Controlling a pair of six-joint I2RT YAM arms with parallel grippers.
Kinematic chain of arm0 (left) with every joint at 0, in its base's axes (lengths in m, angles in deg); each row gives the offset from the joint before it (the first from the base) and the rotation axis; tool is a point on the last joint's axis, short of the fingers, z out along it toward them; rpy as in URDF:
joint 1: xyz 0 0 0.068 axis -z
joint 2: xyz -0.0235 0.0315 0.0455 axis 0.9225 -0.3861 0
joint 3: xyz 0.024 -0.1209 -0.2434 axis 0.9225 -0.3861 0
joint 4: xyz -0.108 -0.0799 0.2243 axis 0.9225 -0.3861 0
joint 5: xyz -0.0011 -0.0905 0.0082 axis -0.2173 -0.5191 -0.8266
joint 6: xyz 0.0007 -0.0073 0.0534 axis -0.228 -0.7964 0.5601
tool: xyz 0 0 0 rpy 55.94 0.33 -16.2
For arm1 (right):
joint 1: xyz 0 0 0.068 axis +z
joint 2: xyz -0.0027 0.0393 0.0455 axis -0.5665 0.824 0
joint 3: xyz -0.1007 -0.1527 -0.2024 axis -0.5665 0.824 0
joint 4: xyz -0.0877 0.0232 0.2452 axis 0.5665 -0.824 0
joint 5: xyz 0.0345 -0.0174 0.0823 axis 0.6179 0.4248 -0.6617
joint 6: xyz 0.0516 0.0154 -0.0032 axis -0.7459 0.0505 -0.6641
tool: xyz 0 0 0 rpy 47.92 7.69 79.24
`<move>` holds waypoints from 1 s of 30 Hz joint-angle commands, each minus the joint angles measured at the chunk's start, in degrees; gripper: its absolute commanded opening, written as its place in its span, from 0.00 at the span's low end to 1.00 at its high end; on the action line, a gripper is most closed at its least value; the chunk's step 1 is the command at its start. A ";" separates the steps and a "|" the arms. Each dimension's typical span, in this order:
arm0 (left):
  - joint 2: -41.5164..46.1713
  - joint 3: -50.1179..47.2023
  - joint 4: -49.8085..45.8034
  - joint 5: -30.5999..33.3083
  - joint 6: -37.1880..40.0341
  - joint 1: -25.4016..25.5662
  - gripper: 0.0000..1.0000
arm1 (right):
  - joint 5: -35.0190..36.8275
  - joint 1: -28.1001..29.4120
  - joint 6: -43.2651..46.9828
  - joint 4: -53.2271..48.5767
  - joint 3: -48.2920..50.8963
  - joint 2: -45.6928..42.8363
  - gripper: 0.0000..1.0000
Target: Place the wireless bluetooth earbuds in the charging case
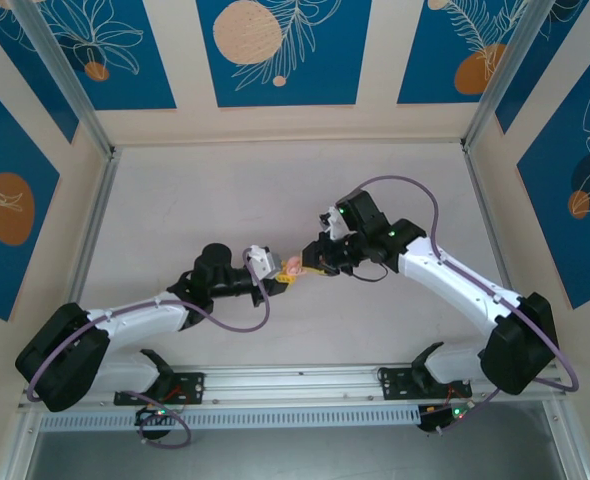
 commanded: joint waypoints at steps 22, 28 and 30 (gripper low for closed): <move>0.75 1.77 3.02 -2.63 1.24 0.64 0.13 | -0.71 -2.20 2.67 -0.04 -1.41 -5.18 0.27; 0.62 2.03 2.93 -2.68 1.19 0.70 0.13 | -2.98 -1.76 3.57 0.10 -2.38 -2.66 0.23; 0.58 2.12 2.89 -2.77 1.25 0.71 0.13 | -3.43 -1.59 3.60 0.32 -2.16 -1.86 0.22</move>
